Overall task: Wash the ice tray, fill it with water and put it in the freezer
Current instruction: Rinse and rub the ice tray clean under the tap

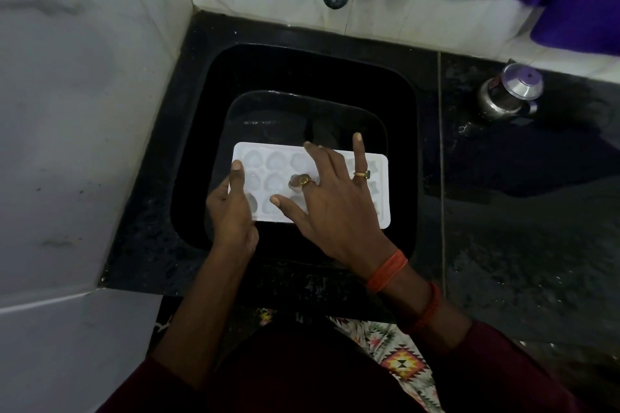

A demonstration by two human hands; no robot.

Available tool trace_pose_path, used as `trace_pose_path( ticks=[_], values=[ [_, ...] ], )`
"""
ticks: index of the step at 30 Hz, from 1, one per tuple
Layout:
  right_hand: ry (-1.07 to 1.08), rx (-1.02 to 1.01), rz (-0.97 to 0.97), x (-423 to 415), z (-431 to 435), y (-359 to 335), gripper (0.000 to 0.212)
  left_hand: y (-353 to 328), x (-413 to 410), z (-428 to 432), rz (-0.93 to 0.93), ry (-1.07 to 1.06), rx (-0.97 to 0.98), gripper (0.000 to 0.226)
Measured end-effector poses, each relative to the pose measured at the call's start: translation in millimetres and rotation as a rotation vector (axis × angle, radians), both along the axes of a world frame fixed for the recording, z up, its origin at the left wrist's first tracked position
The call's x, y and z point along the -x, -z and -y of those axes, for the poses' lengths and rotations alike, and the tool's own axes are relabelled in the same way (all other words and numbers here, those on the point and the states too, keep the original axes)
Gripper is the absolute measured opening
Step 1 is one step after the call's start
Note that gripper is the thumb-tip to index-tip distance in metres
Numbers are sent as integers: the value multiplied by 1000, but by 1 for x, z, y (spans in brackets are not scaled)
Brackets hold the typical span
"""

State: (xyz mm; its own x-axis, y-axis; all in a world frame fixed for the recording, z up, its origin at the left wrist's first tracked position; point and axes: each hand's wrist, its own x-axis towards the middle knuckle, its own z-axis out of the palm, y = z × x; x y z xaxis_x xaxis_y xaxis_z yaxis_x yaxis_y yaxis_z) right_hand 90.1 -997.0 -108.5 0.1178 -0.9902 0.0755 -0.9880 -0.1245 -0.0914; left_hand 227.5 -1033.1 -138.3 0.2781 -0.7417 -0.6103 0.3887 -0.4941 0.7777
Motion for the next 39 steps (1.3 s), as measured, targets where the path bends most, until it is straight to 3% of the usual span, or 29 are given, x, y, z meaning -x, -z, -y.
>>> trace_pose_path(
  ticks=[18, 26, 39],
  values=[
    [15, -19, -17, 0, 1, 1, 64, 2, -3, -2, 5, 18, -16, 24],
    [15, -33, -29, 2, -1, 0, 59, 7, -5, 0, 20, 7, -24, 35],
    [-14, -48, -97, 7, -1, -3, 60, 5, -4, -2, 2, 17, -2, 25]
  ],
)
